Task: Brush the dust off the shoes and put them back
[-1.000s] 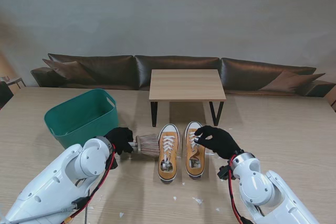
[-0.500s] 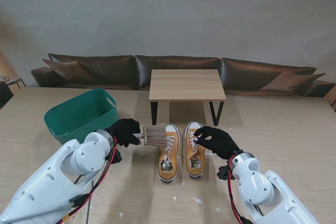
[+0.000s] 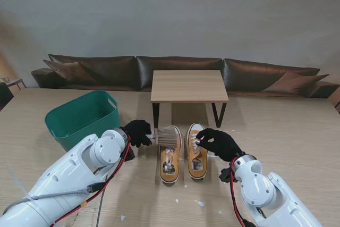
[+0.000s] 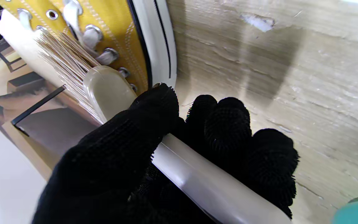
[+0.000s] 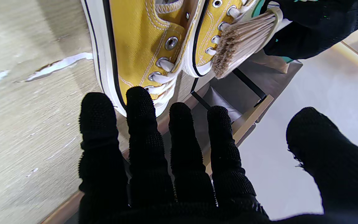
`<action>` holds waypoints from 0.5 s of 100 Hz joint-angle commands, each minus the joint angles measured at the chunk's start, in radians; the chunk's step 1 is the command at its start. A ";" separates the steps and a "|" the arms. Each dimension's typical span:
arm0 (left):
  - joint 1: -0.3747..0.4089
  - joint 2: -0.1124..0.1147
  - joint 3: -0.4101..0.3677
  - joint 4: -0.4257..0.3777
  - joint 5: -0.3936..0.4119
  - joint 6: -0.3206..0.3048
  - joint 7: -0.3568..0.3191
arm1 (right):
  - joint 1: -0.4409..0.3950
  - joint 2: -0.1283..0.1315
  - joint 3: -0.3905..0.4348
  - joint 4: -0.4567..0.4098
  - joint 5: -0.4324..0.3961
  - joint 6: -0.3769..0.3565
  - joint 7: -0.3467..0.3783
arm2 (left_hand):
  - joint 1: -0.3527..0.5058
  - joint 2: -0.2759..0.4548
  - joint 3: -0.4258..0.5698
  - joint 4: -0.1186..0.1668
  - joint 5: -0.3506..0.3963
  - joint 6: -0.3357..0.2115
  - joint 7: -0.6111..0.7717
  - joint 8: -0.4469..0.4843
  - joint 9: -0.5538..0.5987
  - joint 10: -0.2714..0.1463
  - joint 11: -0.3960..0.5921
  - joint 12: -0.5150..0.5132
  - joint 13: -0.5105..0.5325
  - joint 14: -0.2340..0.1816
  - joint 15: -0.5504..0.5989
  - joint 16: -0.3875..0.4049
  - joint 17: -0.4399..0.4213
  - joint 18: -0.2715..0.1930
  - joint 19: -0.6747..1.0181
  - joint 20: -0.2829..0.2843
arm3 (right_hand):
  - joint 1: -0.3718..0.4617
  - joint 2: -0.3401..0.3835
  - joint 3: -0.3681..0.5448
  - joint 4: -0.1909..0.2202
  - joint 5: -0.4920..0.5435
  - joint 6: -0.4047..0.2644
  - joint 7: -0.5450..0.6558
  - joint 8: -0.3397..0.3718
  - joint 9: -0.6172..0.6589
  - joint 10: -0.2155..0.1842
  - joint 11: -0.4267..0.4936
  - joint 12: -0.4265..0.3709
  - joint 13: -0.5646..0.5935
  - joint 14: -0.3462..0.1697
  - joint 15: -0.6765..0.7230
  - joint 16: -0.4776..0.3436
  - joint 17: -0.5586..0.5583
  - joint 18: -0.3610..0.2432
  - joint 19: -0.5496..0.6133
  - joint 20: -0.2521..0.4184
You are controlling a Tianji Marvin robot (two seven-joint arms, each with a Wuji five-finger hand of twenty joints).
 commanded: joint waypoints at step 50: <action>0.134 0.044 -0.100 -0.128 0.170 0.092 -0.069 | -0.002 0.000 -0.007 0.003 0.006 0.000 0.032 | 0.078 0.013 0.060 0.018 0.062 -0.044 0.100 0.025 0.050 0.054 0.009 -0.004 0.049 -0.046 0.032 -0.007 0.026 -0.017 0.038 -0.004 | -0.008 0.037 -0.042 0.029 -0.023 -0.002 0.003 -0.014 0.007 0.017 0.005 -0.004 0.006 0.010 0.011 0.007 -0.256 0.028 0.017 0.013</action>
